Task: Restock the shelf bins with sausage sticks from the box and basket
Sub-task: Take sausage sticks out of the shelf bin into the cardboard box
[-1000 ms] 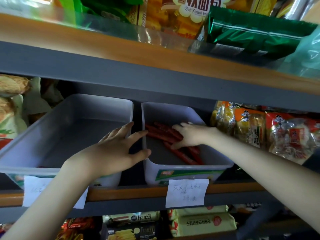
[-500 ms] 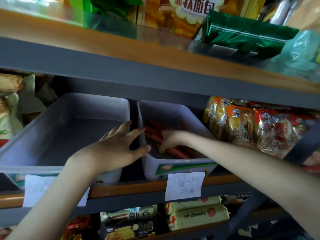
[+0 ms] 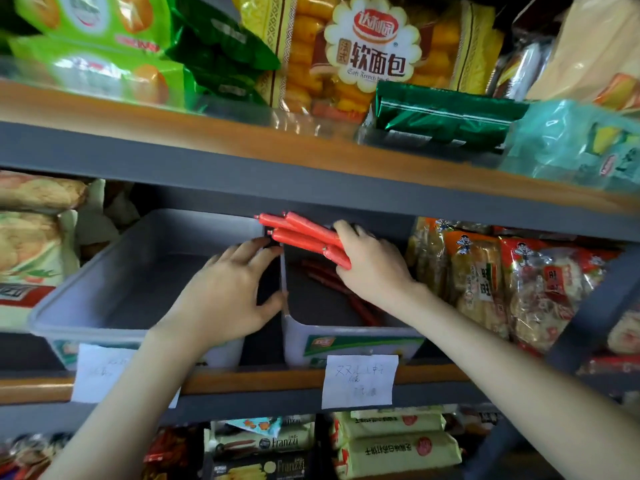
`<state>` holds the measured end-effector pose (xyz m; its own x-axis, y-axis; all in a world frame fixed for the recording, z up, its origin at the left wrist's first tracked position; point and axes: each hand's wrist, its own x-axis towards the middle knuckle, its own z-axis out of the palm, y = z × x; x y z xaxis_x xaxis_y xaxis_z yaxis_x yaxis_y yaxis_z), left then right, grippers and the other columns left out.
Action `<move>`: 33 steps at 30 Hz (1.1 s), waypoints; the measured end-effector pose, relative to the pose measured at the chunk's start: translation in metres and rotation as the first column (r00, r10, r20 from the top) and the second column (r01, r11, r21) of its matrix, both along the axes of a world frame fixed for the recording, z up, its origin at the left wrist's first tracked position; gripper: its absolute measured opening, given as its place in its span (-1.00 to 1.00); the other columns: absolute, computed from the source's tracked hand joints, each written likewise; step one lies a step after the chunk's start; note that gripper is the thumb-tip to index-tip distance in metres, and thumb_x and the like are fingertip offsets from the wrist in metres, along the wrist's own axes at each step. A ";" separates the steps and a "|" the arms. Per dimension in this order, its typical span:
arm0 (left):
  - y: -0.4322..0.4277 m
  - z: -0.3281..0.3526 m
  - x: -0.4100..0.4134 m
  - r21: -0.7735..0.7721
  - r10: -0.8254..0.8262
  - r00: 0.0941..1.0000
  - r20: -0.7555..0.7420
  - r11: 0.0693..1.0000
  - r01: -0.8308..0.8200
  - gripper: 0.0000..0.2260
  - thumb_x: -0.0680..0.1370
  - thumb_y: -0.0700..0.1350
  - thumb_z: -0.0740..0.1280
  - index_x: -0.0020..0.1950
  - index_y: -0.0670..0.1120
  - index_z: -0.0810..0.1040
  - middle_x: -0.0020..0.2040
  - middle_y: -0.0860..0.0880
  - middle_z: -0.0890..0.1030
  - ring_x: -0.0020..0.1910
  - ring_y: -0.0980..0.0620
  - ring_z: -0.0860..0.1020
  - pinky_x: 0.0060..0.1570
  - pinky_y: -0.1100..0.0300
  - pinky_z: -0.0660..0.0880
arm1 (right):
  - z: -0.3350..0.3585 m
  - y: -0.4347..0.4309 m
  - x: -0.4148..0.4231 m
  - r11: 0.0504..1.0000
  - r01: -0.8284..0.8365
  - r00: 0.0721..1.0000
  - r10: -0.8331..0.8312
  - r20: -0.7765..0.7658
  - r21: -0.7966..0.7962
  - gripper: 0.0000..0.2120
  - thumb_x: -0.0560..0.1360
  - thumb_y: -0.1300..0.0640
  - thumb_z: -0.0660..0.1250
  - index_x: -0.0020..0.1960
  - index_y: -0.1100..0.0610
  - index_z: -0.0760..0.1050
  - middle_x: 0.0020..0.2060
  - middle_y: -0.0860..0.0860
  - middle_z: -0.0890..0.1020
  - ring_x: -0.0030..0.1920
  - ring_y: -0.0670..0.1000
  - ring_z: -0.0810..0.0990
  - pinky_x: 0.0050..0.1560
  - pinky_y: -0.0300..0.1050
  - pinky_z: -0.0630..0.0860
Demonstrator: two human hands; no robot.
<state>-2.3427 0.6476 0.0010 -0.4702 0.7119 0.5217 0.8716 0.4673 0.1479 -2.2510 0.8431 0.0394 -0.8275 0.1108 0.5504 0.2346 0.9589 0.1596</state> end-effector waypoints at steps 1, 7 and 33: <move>-0.003 0.002 0.006 0.069 0.002 0.995 -0.098 0.998 0.004 -0.47 0.42 0.18 0.13 0.26 -0.09 0.52 0.20 -0.12 0.55 0.08 -0.19 0.57 0.05 -0.01 0.51 | -0.001 -0.008 0.007 0.998 -0.058 0.997 0.059 -0.046 0.036 -0.64 0.52 0.01 0.26 0.27 0.11 0.32 0.07 0.06 0.53 0.00 0.19 0.58 -0.24 -0.03 0.42; -0.034 -0.022 0.075 0.349 0.164 0.966 -0.197 0.933 -0.087 -0.79 0.52 -0.08 0.18 0.03 -0.12 0.55 -0.18 -0.10 0.58 -0.21 -0.14 0.53 -0.18 0.04 0.43 | -0.020 -0.036 0.032 0.917 -0.399 0.874 0.381 -0.301 0.000 -0.62 0.38 0.11 0.41 0.14 0.22 0.47 -0.10 0.17 0.64 -0.29 0.23 0.65 -0.49 0.03 0.56; -0.418 -0.392 0.312 -0.559 0.839 -0.124 0.530 0.236 -0.795 -0.56 0.53 -0.08 0.30 0.38 -0.19 0.38 0.20 -0.17 0.50 0.14 -0.21 0.50 0.13 -0.04 0.45 | -0.464 -0.422 0.035 0.313 -0.897 0.030 0.747 0.664 -0.311 -0.34 0.33 0.37 0.40 0.40 0.24 0.32 0.20 0.21 0.52 0.20 0.20 0.52 0.28 0.17 0.35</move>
